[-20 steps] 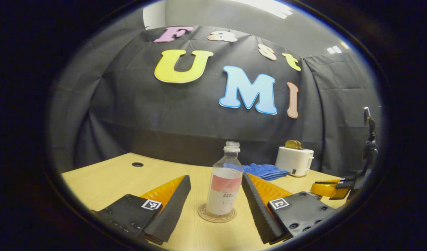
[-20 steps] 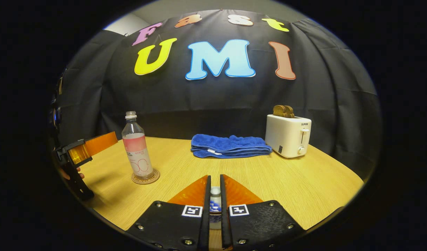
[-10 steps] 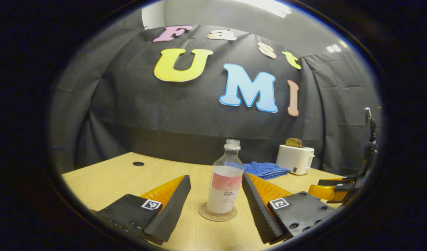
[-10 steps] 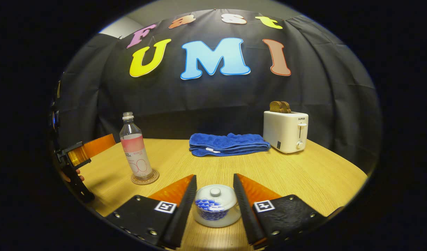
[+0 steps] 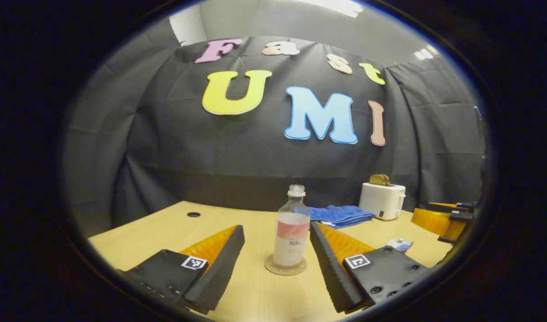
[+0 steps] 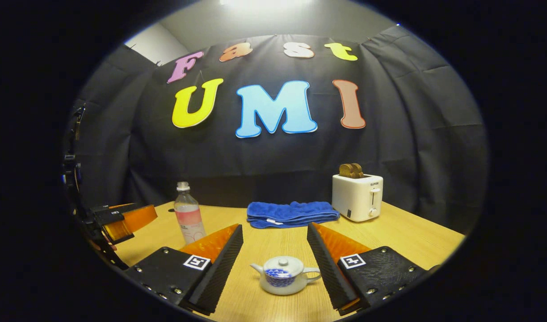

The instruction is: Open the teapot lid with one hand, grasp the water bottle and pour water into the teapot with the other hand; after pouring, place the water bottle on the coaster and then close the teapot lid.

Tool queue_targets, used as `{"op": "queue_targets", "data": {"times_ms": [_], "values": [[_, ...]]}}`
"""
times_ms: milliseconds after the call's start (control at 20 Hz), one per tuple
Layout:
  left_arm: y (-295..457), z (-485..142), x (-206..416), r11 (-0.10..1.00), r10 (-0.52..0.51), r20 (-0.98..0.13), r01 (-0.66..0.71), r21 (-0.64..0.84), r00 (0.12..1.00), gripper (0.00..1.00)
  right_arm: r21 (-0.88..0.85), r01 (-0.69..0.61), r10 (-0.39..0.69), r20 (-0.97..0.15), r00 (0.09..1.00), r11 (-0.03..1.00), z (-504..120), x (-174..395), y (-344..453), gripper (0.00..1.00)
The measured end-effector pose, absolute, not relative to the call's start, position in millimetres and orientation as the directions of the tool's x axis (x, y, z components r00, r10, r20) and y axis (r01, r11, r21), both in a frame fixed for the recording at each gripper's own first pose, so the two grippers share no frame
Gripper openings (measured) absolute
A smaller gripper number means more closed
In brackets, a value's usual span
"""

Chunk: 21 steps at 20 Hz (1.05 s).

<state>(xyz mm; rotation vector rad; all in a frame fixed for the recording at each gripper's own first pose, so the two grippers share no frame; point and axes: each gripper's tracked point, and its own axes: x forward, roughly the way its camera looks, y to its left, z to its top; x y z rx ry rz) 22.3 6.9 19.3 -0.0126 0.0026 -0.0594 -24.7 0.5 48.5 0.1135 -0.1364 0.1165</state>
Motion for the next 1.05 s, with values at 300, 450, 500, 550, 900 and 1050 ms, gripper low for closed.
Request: {"op": "queue_targets", "data": {"times_ms": [300,450,500,550,900,1050], "values": [[-3,40,-29,0.998,-0.053,0.01,0.053,-0.019,0.999,1.0,0.101,-0.139,0.118,0.189,0.975,0.985,66,-64,3,0.9],[-6,39,-50,0.998,-0.048,0.009,0.048,-0.03,0.999,0.99,0.094,-0.161,0.139,0.201,0.97,0.982,68,-82,8,0.9],[-5,39,-57,0.998,-0.045,0.011,0.045,-0.032,0.999,0.99,0.093,-0.167,0.145,0.204,0.968,0.982,68,-86,9,0.9],[-5,40,-62,0.998,-0.043,0.012,0.043,-0.035,0.999,1.0,0.094,-0.173,0.151,0.207,0.967,0.98,69,-91,11,0.9],[-10,28,-75,0.998,-0.037,0.0,0.037,-0.042,0.999,0.99,0.094,-0.183,0.161,0.205,0.965,0.979,65,-103,13,0.9],[-9,21,-69,0.998,-0.033,-0.009,0.033,-0.052,0.999,0.99,0.097,-0.176,0.154,0.201,0.967,0.98,62,-99,10,0.9]]}}
